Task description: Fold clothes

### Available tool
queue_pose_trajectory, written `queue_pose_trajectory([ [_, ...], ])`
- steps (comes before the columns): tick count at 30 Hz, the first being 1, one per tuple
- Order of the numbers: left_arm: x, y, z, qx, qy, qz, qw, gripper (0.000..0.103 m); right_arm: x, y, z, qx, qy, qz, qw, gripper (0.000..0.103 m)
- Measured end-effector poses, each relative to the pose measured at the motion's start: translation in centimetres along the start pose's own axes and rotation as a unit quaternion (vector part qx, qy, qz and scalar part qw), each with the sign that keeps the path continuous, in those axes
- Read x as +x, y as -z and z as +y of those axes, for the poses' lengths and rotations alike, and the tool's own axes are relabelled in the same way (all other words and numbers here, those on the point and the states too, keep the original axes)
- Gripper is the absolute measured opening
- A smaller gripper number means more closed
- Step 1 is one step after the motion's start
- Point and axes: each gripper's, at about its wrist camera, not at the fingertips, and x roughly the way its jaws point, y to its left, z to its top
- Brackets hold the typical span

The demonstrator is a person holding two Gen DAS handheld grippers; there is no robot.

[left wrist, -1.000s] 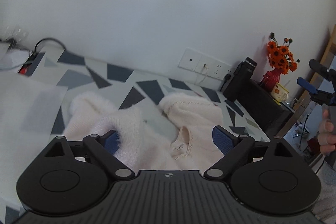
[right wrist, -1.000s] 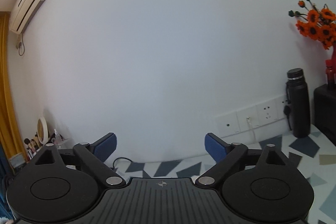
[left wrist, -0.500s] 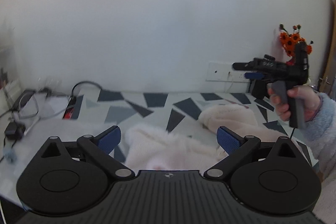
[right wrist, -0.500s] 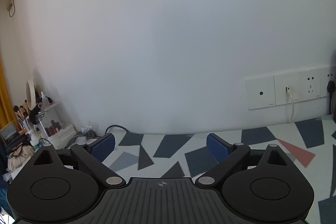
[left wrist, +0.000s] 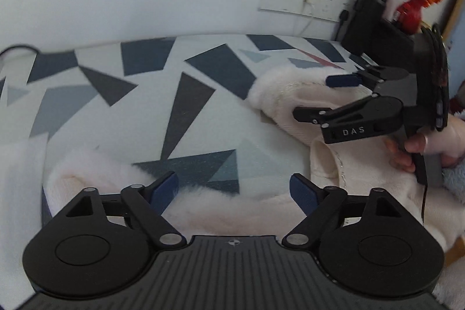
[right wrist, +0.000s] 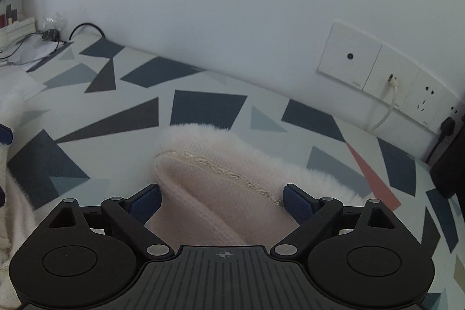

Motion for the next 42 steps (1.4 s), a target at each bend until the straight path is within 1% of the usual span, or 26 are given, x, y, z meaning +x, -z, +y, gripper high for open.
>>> queue_pose_trajectory([
  [2,0.3,0.4,1.3,-0.02,-0.013,0.007,0.9997,0.071,1.7,0.0,-0.6,0.008,-0.011,0.02,1.0,0.077],
  [4,0.4,1.0,1.9,-0.023,-0.026,0.014,0.9993,0.045,2.2,0.2,-1.1,0.011,-0.016,0.016,1.0,0.066],
  [6,0.5,1.3,2.3,-0.012,-0.032,0.014,0.9993,0.021,1.8,0.4,-2.4,0.037,-0.034,0.003,0.999,0.045],
  [7,0.4,1.5,2.4,-0.008,-0.03,0.01,0.9995,0.011,1.5,0.6,-3.0,0.051,-0.041,-0.001,0.998,0.027],
  [8,0.2,1.6,2.4,-0.009,-0.029,0.004,0.9995,0.009,1.1,0.7,-3.7,0.065,-0.048,-0.004,0.997,0.019],
  [9,-0.1,1.7,2.4,-0.011,-0.03,-0.005,0.9995,0.005,0.7,1.0,-4.3,0.077,-0.047,-0.009,0.996,0.016],
  [11,-1.0,1.7,2.4,-0.018,-0.029,-0.03,0.999,0.002,-0.1,1.6,-5.7,0.102,-0.032,-0.018,0.994,0.014],
  [13,-2.7,1.6,2.5,-0.029,-0.033,-0.075,0.9963,0.002,-1.1,2.6,-7.6,0.137,-0.015,-0.03,0.99,0.013],
  [16,-6.0,1.7,2.5,-0.038,-0.042,-0.145,0.9878,0.001,-4.8,4.9,-11.7,0.212,0.012,-0.084,0.974,0.013],
  [18,-7.8,1.6,1.7,-0.02,-0.054,-0.181,0.9819,0.001,-7.4,6.5,-14.4,0.26,0.028,-0.119,0.958,0.013],
  [20,-8.1,1.2,0.6,0.018,-0.069,-0.182,0.9807,0.001,-9.1,7.6,-16.6,0.297,0.045,-0.137,0.944,0.013],
  [22,-6.7,0.8,-0.5,0.047,-0.074,-0.148,0.9852,0.006,-9.7,8.6,-18.4,0.314,0.065,-0.136,0.937,0.013],
  [23,-5.8,0.8,-1.0,0.056,-0.077,-0.13,0.987,0.011,-9.5,8.8,-18.7,0.317,0.076,-0.129,0.937,0.013],
  [25,-3.7,1.2,-2.1,0.074,-0.072,-0.093,0.9903,0.043,-8.8,9.5,-19.0,0.314,0.09,-0.095,0.94,0.018],
  [27,-2.8,1.5,-2.9,0.081,-0.057,-0.079,0.9919,0.062,-8.9,9.9,-18.1,0.311,0.086,-0.09,0.942,0.033],
  [28,-2.5,1.7,-3.3,0.085,-0.05,-0.075,0.9923,0.064,-9.2,10.0,-17.4,0.307,0.087,-0.098,0.943,0.048],
  [29,-2.4,1.8,-3.8,0.09,-0.045,-0.072,0.9923,0.064,-9.7,9.9,-16.7,0.302,0.089,-0.107,0.943,0.071],
  [31,-2.5,2.0,-4.6,0.092,-0.036,-0.062,0.9931,0.073,-11.0,9.6,-14.7,0.281,0.091,-0.136,0.946,0.093],
  [32,-2.5,2.2,-5.0,0.096,-0.03,-0.056,0.9934,0.076,-11.7,9.4,-13.8,0.272,0.087,-0.149,0.947,0.101],
  [35,-1.9,2.8,-6.0,0.115,-0.037,-0.029,0.9923,0.079,-13.6,9.0,-11.4,0.243,0.075,-0.189,0.948,0.102],
  [37,-1.2,3.2,-6.3,0.132,-0.052,-0.017,0.9898,0.077,-14.1,8.5,-10.5,0.242,0.05,-0.182,0.952,0.102],
  [38,-0.9,3.4,-6.4,0.139,-0.059,-0.019,0.9884,0.072,-14.1,8.3,-10.1,0.242,0.043,-0.179,0.953,0.102],
  [39,-0.7,3.5,-6.4,0.14,-0.055,-0.021,0.9884,0.053,-14.2,8.1,-9.8,0.242,0.036,-0.176,0.954,0.102],
  [40,-0.5,3.4,-6.2,0.131,-0.043,-0.023,0.9902,0.027,-14.3,8.0,-9.4,0.241,0.029,-0.174,0.954,0.102],
  [41,-0.4,3.3,-6.1,0.119,-0.037,-0.025,0.9918,0.013,-14.2,8.0,-9.2,0.24,0.024,-0.172,0.955,0.102],
  [42,-0.4,3.2,-6.0,0.113,-0.036,-0.03,0.9925,0.005,-14.2,7.9,-8.9,0.24,0.018,-0.167,0.956,0.102],
])
